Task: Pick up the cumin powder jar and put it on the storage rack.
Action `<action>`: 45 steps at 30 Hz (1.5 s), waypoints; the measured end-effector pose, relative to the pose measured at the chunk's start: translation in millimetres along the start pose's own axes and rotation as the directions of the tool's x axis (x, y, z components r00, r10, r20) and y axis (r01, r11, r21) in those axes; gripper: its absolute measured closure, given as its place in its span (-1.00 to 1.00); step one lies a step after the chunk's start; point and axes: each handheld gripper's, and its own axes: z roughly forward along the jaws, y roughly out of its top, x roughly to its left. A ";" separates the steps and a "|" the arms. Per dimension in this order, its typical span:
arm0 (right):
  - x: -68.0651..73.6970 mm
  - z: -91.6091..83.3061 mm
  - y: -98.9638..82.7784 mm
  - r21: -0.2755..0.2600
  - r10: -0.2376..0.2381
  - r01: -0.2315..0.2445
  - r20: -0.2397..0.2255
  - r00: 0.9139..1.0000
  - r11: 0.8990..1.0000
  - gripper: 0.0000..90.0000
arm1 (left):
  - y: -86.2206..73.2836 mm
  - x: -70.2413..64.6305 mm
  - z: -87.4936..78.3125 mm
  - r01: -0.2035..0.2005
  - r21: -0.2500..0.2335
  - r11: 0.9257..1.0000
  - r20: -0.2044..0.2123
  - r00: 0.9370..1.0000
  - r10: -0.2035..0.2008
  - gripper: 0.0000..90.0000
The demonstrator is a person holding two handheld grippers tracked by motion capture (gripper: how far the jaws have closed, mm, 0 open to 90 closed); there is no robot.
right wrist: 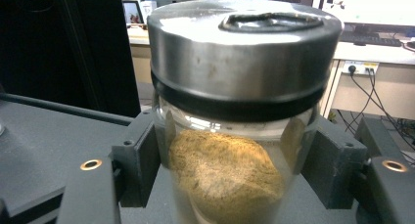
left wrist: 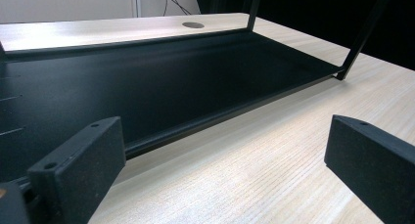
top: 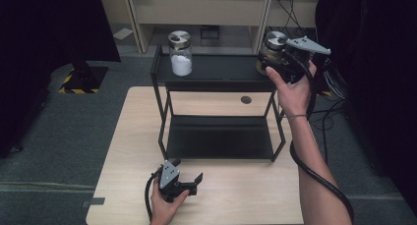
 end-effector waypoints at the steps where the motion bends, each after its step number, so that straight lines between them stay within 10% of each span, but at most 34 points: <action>1: 0.4 1.2 0.0 0.001 -0.002 0.002 0.002 1.000 1.000 -0.30 | -0.3 0.1 -0.2 0.001 -0.001 1.000 0.000 1.000 -0.001 -0.98; 45: 7.7 11.6 -15.3 -0.055 -0.010 0.012 0.028 1.000 0.998 -0.30 | 0.3 0.5 0.3 0.000 0.002 1.000 0.005 1.000 0.000 -0.98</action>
